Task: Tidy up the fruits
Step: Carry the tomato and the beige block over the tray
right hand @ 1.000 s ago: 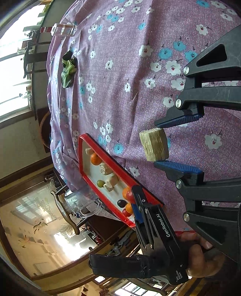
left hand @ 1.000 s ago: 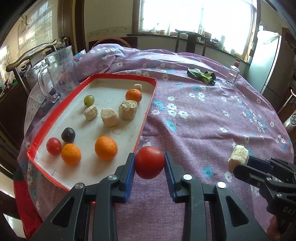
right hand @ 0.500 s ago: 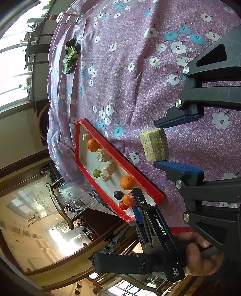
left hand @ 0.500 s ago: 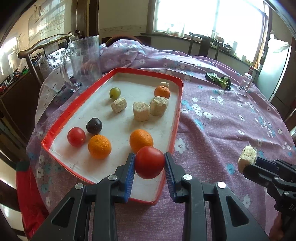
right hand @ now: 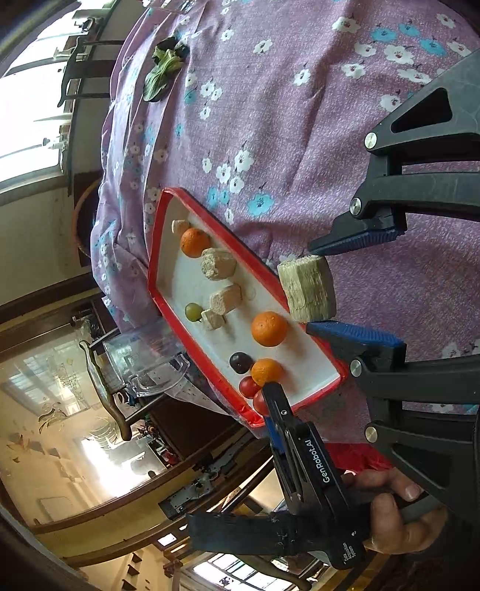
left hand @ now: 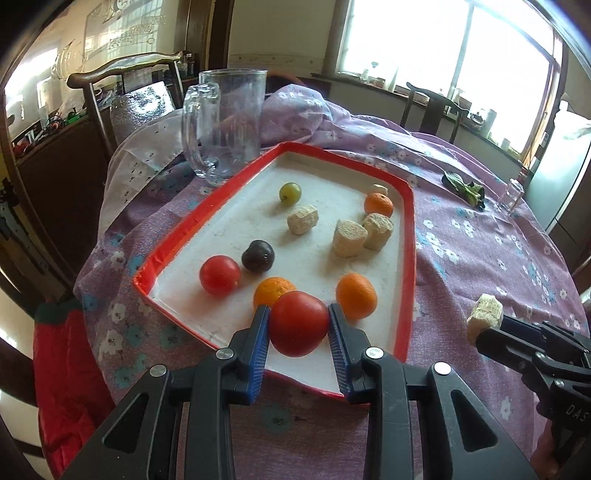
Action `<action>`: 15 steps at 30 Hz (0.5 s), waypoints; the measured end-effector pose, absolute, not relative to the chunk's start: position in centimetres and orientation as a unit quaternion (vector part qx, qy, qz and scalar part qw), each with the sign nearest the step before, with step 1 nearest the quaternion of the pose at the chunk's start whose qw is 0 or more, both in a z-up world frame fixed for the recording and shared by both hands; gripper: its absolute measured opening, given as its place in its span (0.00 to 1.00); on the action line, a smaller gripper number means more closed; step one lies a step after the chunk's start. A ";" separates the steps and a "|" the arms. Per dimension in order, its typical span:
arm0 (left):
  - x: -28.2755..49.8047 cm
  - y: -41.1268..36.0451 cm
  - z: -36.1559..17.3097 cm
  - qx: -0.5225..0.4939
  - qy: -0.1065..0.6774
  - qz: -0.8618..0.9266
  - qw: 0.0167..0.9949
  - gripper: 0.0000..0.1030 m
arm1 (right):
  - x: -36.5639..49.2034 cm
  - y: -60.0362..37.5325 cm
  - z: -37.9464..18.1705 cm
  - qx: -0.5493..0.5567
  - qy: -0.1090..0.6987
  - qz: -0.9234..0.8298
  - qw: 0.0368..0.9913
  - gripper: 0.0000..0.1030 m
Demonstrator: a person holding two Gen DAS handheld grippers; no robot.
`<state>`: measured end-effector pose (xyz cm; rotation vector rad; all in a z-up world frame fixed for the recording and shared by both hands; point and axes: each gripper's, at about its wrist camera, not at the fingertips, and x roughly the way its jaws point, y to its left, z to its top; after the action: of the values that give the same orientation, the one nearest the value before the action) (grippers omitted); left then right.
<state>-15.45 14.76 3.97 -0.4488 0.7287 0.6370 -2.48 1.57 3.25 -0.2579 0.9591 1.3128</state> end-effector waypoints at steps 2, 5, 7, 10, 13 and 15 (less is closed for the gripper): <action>-16.1 15.5 3.9 -0.220 0.345 0.310 0.858 0.30 | -2.6 2.8 3.4 -0.117 0.424 0.587 0.680 0.36; -16.7 16.5 3.9 -0.226 0.344 0.318 0.854 0.30 | -2.5 4.5 3.6 -0.119 0.421 0.589 0.679 0.36; -17.0 17.2 4.0 -0.227 0.341 0.323 0.853 0.30 | -2.5 5.5 3.7 -0.123 0.419 0.589 0.680 0.36; -17.4 18.1 4.2 -0.229 0.337 0.330 0.851 0.30 | -2.3 6.8 3.8 -0.126 0.418 0.591 0.678 0.36; -17.4 19.1 4.2 -0.227 0.336 0.335 0.850 0.30 | -2.3 7.9 3.9 -0.130 0.416 0.592 0.678 0.36; -17.2 19.8 4.2 -0.228 0.337 0.336 0.849 0.30 | -2.2 8.6 3.8 -0.133 0.415 0.592 0.678 0.36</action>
<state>-17.23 19.81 4.19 -0.4805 0.7098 0.7078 -2.18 8.58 3.82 -0.2989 0.9331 1.3292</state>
